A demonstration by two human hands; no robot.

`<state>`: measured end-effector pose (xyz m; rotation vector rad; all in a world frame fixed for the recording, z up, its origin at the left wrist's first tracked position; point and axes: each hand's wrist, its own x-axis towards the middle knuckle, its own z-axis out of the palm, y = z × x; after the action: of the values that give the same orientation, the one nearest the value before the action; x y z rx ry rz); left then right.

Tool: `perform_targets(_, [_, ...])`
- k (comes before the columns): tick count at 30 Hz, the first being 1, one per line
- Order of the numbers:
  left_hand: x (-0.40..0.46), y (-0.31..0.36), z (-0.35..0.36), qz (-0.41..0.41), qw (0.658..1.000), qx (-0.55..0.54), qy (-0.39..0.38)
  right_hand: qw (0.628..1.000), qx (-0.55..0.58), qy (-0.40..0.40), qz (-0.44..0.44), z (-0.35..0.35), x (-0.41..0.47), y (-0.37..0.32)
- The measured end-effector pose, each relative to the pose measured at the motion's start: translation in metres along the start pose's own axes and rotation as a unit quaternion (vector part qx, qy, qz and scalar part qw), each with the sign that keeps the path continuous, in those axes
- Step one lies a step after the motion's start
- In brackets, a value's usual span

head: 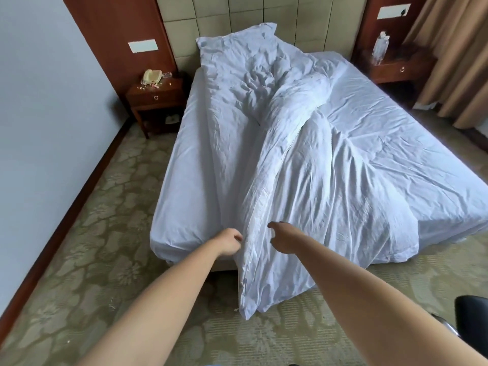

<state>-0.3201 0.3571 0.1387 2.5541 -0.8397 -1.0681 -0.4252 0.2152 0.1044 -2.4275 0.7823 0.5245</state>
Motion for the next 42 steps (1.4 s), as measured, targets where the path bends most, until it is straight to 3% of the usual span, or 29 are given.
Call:
perform_targets(7, [0.073, -0.033, -0.076, 0.072, 0.997, -0.011, -0.003, 0.993, 0.04, 0.045, 0.098, -0.014, 0.069, -0.043])
perform_targets(16, [0.167, -0.048, -0.125, 0.148, 0.983, 0.061, -0.089, 0.957, 0.177, 0.092, 0.212, -0.01, 0.13, -0.081])
perform_targets(25, [0.288, 0.016, -0.134, 0.21, 0.972, 0.047, -0.099, 0.821, 0.415, 0.188, 0.345, -0.018, 0.24, -0.031])
perform_targets(28, [0.326, 0.051, -0.132, 0.249, 0.961, 0.063, -0.098, 0.797, 0.437, 0.178, 0.377, -0.013, 0.265, -0.013])
perform_targets(33, [0.372, 0.095, -0.121, 0.325, 0.934, 0.114, -0.096, 0.707, 0.563, 0.162, 0.396, -0.015, 0.284, -0.004])
perform_targets(35, [0.38, 0.099, -0.117, 0.388, 0.888, 0.224, -0.103, 0.693, 0.585, 0.201, 0.37, -0.015, 0.286, -0.007])
perform_targets(37, [0.387, 0.108, -0.116, 0.454, 0.794, 0.395, -0.087, 0.724, 0.513, 0.245, 0.391, -0.018, 0.288, -0.021])
perform_targets(39, [0.391, 0.115, -0.119, 0.498, 0.687, 0.525, -0.062, 0.772, 0.36, 0.279, 0.443, -0.022, 0.291, -0.043])
perform_targets(42, [0.396, 0.118, -0.129, 0.525, 0.562, 0.637, -0.06, 0.784, 0.236, 0.321, 0.475, -0.025, 0.296, -0.076])
